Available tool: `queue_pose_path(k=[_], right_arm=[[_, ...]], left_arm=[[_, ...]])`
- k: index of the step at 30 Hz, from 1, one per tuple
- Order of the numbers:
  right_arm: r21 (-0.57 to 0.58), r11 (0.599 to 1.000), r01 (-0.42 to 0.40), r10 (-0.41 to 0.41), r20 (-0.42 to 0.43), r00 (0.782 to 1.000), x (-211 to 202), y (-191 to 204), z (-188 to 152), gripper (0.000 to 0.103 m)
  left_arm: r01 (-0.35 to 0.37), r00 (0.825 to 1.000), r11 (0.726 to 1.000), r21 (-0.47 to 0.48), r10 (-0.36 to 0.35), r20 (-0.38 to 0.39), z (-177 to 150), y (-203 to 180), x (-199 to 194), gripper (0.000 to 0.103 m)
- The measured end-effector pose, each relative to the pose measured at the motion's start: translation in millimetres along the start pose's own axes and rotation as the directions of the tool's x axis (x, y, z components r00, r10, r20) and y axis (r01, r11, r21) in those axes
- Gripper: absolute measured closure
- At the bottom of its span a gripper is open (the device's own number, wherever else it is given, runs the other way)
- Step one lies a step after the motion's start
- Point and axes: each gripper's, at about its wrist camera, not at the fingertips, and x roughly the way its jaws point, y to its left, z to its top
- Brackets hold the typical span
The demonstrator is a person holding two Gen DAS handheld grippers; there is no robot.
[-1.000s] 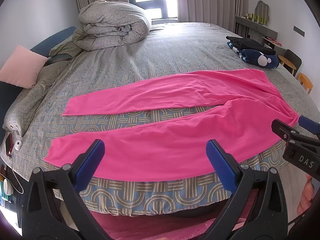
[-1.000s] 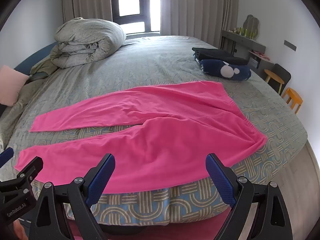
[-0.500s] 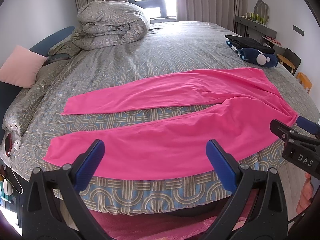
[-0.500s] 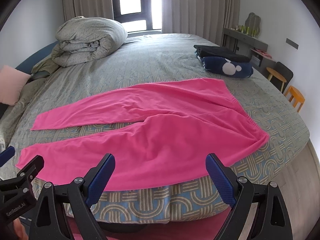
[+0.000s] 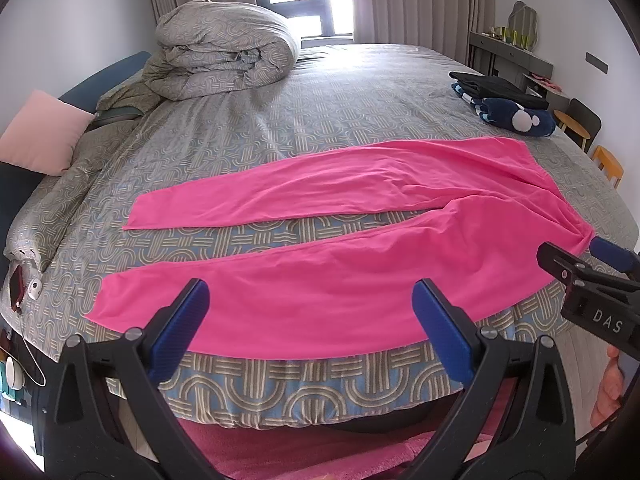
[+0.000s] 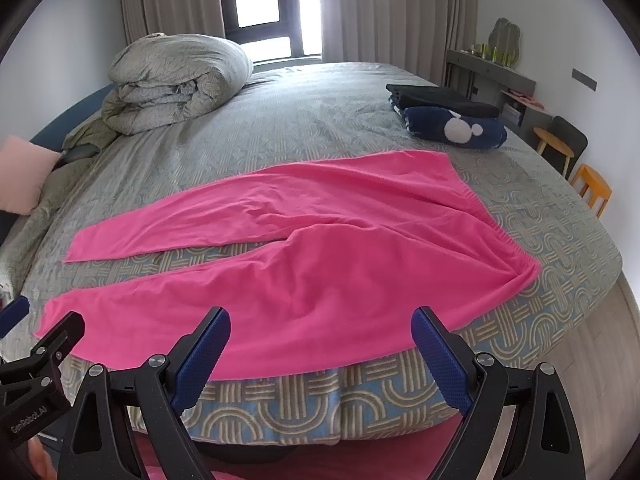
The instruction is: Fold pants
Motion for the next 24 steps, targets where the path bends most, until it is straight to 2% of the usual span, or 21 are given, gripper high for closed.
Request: queue_pose_path(k=[24], right_arm=[[-0.001,1.0,0.001,-0.001,-0.009,1.0,1.7,-1.4,-1.4,0.01]], left_arm=[[0.002,1.0,1.0,0.009,-0.002,-0.025,-3.5,-4.1,4.0,0.002]])
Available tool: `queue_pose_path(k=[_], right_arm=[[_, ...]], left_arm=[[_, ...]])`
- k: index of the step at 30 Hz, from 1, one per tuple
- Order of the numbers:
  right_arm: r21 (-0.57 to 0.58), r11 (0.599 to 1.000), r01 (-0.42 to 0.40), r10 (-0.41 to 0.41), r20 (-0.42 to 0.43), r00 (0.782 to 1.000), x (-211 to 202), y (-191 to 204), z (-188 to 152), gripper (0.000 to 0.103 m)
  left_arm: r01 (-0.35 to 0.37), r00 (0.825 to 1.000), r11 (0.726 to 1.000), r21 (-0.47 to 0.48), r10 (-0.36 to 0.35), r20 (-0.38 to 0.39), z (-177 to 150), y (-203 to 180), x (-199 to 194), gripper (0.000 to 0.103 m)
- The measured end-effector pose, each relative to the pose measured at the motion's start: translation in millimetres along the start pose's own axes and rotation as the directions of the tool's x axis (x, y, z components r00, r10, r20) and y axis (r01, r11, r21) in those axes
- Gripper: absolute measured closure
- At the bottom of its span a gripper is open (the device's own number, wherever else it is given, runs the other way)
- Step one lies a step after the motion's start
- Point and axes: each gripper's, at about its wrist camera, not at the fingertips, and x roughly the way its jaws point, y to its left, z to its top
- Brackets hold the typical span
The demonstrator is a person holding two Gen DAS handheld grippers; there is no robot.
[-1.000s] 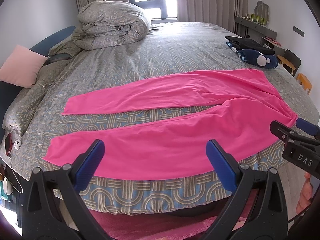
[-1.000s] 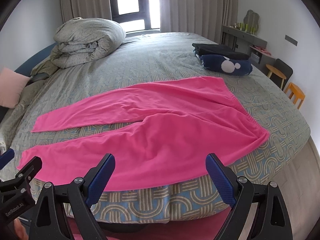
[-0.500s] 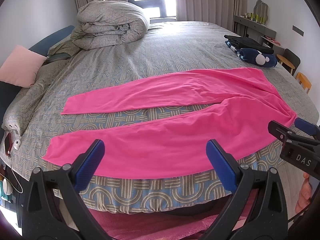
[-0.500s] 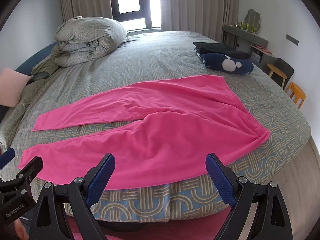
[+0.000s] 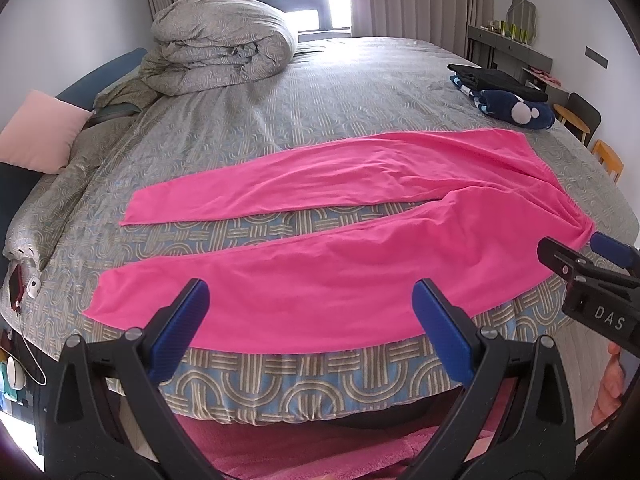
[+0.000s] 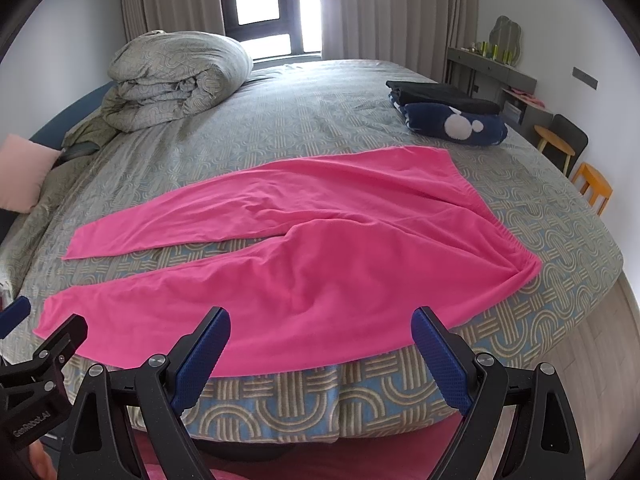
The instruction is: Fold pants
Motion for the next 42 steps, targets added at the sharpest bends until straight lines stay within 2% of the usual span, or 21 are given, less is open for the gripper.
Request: queue_pose_path(k=[26,31,34,37,39,42], right_arm=[[0.003,1.0,-0.007,0.007,-0.016,1.0,4,-3,-4,0.01],[0.009,1.0,-0.006,0.007,-0.03,1.0,8,-8,-5,0.01],[0.024,1.0,-0.013,0.014,-0.059,0.998,15,-16,-4,0.01],[0.076,0.997,-0.032,0.039,-0.097,0.995,23,-34,-2,0.01],[0.122,0.992,-0.036,0.049,-0.11,0.993,28,-52,-1,0.01],[0.213,0.975,-0.057,0.085,-0.125,0.989,34,-87,-3,0.01]], left_arm=[[-0.002,1.0,1.0,0.004,0.002,-0.015,-1,-2,2,0.002],[0.002,0.999,1.0,-0.007,-0.002,-0.041,-2,2,8,0.002],[0.022,0.996,0.998,-0.06,-0.028,-0.089,-4,22,19,0.002],[0.015,0.991,0.988,-0.151,-0.035,-0.131,-10,58,30,0.002],[-0.027,0.989,0.977,-0.209,-0.005,-0.15,-17,93,34,0.002],[-0.13,0.984,0.956,-0.263,0.093,-0.15,-31,145,39,0.002]])
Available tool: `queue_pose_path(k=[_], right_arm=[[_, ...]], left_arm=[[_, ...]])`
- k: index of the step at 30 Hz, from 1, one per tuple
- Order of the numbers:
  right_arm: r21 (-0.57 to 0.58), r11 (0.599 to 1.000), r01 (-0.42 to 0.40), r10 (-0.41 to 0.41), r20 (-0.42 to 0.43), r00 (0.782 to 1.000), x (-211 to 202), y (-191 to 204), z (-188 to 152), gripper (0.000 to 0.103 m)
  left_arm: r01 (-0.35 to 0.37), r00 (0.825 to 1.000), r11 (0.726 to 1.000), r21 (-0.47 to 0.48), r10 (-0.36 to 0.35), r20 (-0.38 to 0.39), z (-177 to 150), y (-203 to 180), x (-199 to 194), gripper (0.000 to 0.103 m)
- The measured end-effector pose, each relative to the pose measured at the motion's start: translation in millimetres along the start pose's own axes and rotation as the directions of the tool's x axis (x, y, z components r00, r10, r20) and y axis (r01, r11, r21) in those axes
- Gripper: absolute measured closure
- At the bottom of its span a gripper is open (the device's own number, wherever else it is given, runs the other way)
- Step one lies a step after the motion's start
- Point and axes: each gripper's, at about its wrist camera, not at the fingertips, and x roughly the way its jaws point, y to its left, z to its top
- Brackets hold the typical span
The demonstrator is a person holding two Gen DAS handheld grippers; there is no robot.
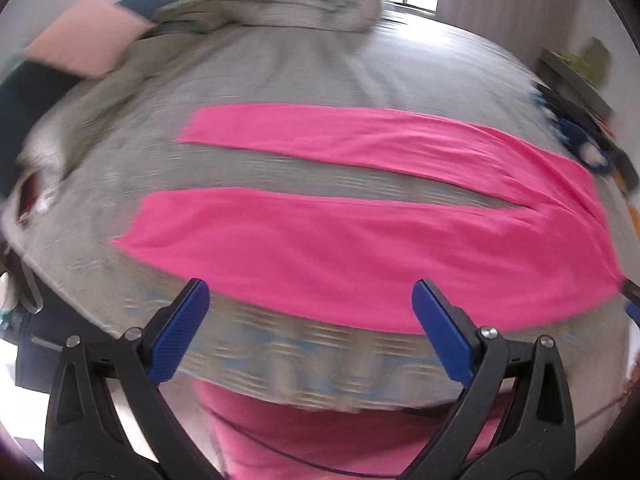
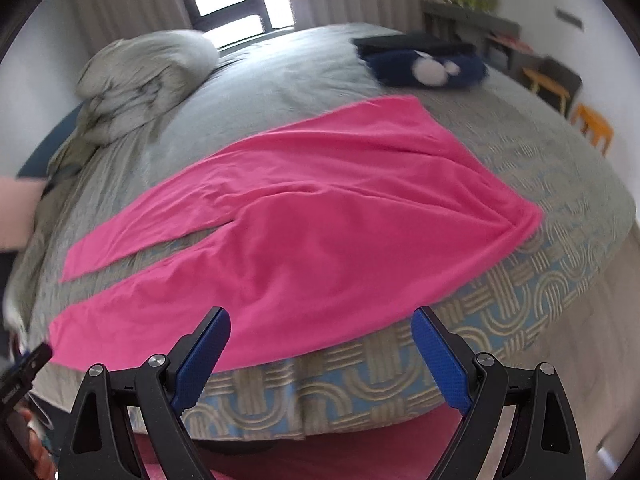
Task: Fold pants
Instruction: 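Grasp a pant leg hem with the left tool while the right tool grasps the waistband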
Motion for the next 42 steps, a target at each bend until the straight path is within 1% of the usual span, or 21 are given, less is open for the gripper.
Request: queue_pose_path(k=[2,4,5,7,8,9,11,14,16,18,21,23,26,27,28,30,37,38,40,41,42], right_arm=[[0.083,0.995,-0.055,0.056,-0.015,0.998,6,-29,2,0.01],[0.201,0.974,-0.101,0.112,-0.043,0.993,17,-62,2,0.01],[0.25,0.962,-0.109,0.127,-0.057,0.99,22,-75,2,0.01],[0.348,0.929,-0.125,0.159,-0.07,0.985,34,-102,-3,0.01],[0.378,0.916,-0.134,0.173,-0.072,0.982,38,-111,-5,0.01],[0.406,0.902,-0.146,0.191,-0.071,0.979,42,-120,-6,0.01],[0.457,0.872,-0.174,0.225,-0.061,0.972,48,-134,-8,0.011],[0.509,0.836,-0.204,0.256,-0.034,0.966,50,-145,-7,0.011],[0.511,0.835,-0.203,0.248,-0.02,0.969,48,-149,-3,0.012],[0.504,0.843,-0.189,0.227,-0.013,0.974,50,-150,-2,0.017],[0.504,0.843,-0.189,0.219,-0.001,0.976,54,-148,1,0.021],[0.496,0.846,-0.195,0.222,0.004,0.975,60,-145,11,0.029],[0.502,0.839,-0.209,0.241,0.002,0.971,70,-142,17,0.041],[0.511,0.833,-0.211,0.246,0.0,0.969,74,-142,18,0.045],[0.523,0.827,-0.209,0.246,-0.002,0.969,78,-143,19,0.045],[0.533,0.82,-0.21,0.243,0.009,0.97,81,-143,20,0.046],[0.514,0.829,-0.221,0.236,0.037,0.971,84,-141,29,0.05],[0.508,0.833,-0.219,0.231,0.04,0.972,85,-140,31,0.05],[0.495,0.843,-0.213,0.22,0.045,0.975,87,-137,35,0.051],[0.49,0.847,-0.208,0.214,0.044,0.976,88,-135,36,0.061],[0.484,0.851,-0.204,0.213,0.038,0.976,90,-134,38,0.077]], left_arm=[[-0.091,0.996,0.996,-0.021,0.091,0.013,-4,30,16,0.002],[-0.181,0.983,0.982,-0.051,0.18,-0.021,-8,57,37,0.002],[-0.189,0.982,0.979,-0.083,0.185,-0.049,-11,70,49,0.002],[-0.131,0.986,0.974,-0.186,0.109,-0.123,-15,96,69,0.002],[-0.077,0.989,0.963,-0.257,0.041,-0.144,-17,109,76,0.002],[-0.034,0.99,0.948,-0.316,-0.012,-0.143,-18,116,79,0.002],[0.013,0.988,0.912,-0.411,-0.074,-0.133,-18,126,82,0.002],[0.045,0.976,0.881,-0.471,-0.139,-0.165,-14,131,93,0.002],[0.058,0.97,0.864,-0.501,-0.168,-0.177,-14,133,98,0.002],[0.056,0.97,0.852,-0.521,-0.171,-0.174,-16,134,98,0.002],[0.06,0.97,0.852,-0.521,-0.173,-0.172,-16,137,101,0.003],[0.07,0.971,0.848,-0.525,-0.179,-0.161,-15,138,101,0.005],[0.096,0.967,0.846,-0.524,-0.204,-0.153,-9,139,107,0.014],[0.102,0.964,0.847,-0.522,-0.213,-0.158,-6,137,110,0.021],[0.102,0.962,0.849,-0.519,-0.217,-0.166,-4,137,113,0.025],[0.087,0.964,0.857,-0.509,-0.201,-0.173,-3,137,115,0.026],[0.04,0.978,0.886,-0.462,-0.129,-0.163,11,126,122,0.029],[0.038,0.98,0.89,-0.455,-0.122,-0.157,15,122,124,0.032],[0.03,0.982,0.897,-0.442,-0.11,-0.155,20,117,128,0.049],[0.026,0.982,0.901,-0.434,-0.105,-0.159,24,114,132,0.054],[0.023,0.981,0.902,-0.43,-0.103,-0.163,26,113,134,0.067]])
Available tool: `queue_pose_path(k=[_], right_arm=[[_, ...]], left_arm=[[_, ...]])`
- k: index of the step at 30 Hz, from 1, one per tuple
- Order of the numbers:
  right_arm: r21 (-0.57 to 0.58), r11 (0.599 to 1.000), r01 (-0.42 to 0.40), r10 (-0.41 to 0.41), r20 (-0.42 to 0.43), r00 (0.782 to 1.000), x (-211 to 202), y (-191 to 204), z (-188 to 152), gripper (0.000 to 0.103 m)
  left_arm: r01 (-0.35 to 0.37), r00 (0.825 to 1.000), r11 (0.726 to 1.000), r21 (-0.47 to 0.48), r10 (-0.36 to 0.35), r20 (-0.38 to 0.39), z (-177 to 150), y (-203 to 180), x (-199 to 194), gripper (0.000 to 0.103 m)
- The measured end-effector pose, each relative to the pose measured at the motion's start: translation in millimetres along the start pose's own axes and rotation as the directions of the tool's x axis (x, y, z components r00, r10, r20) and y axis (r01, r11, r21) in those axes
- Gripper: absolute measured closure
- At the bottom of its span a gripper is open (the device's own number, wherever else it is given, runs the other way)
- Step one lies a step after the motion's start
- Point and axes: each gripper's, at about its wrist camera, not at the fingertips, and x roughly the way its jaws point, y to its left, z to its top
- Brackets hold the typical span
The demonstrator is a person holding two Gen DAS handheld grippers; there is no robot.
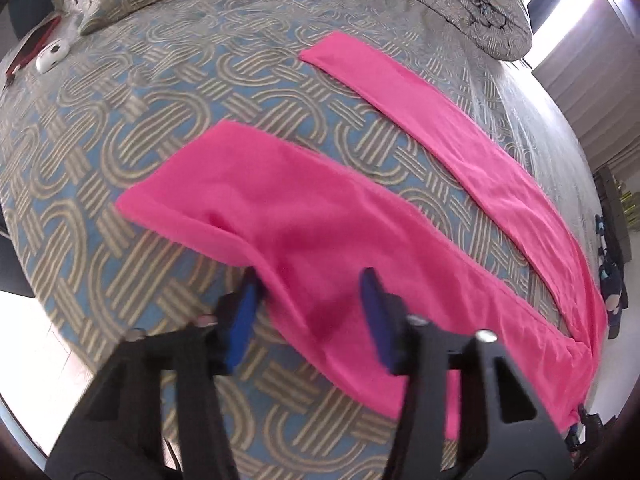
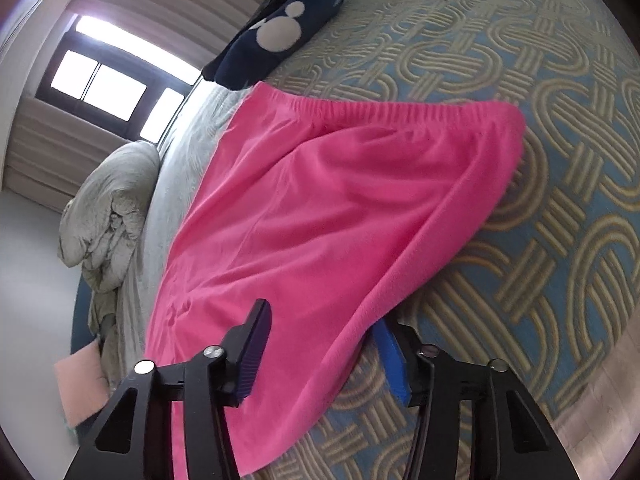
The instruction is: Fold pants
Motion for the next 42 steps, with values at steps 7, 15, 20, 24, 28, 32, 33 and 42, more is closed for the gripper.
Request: queue_pose_path(k=[7,15,20,24,28,32,33,42], right_arm=[[-0.057,0.997,0.052,-0.051,0.014,0.999,0,11,-2,0.099],[-0.102,0.994,0.031,-0.025,0.054,0.998,-14,38,7,0.099],[-0.147,0.989,0.031,-0.017,0.094,0.995,-20,59,10,0.099],[-0.165,0.986,0.025,-0.007,0.107,0.994,-17,73,17,0.099],[-0.173,0.985,0.014,0.006,0.118,0.993,-14,85,27,0.099],[-0.2,0.98,-0.001,0.029,0.137,0.99,-13,103,39,0.099],[-0.209,0.978,-0.001,0.033,0.146,0.989,-13,108,42,0.099],[-0.28,0.957,0.073,-0.024,0.172,0.985,9,147,56,0.099]], left_arm=[[-0.013,1.0,1.0,-0.008,0.013,0.026,6,3,-7,0.094],[-0.07,0.993,0.996,0.06,0.064,0.096,10,-17,-27,0.095],[-0.07,0.991,0.995,0.073,0.061,0.121,21,-26,-40,0.095],[-0.082,0.988,0.993,0.09,0.069,0.14,30,-36,-45,0.095],[-0.08,0.987,0.993,0.086,0.067,0.144,44,-44,-48,0.095],[-0.119,0.983,0.991,0.065,0.108,0.148,65,-54,-48,0.097],[-0.121,0.982,0.991,0.061,0.11,0.153,70,-56,-49,0.097],[-0.162,0.979,0.981,0.104,0.146,0.141,81,-77,-32,0.097]])
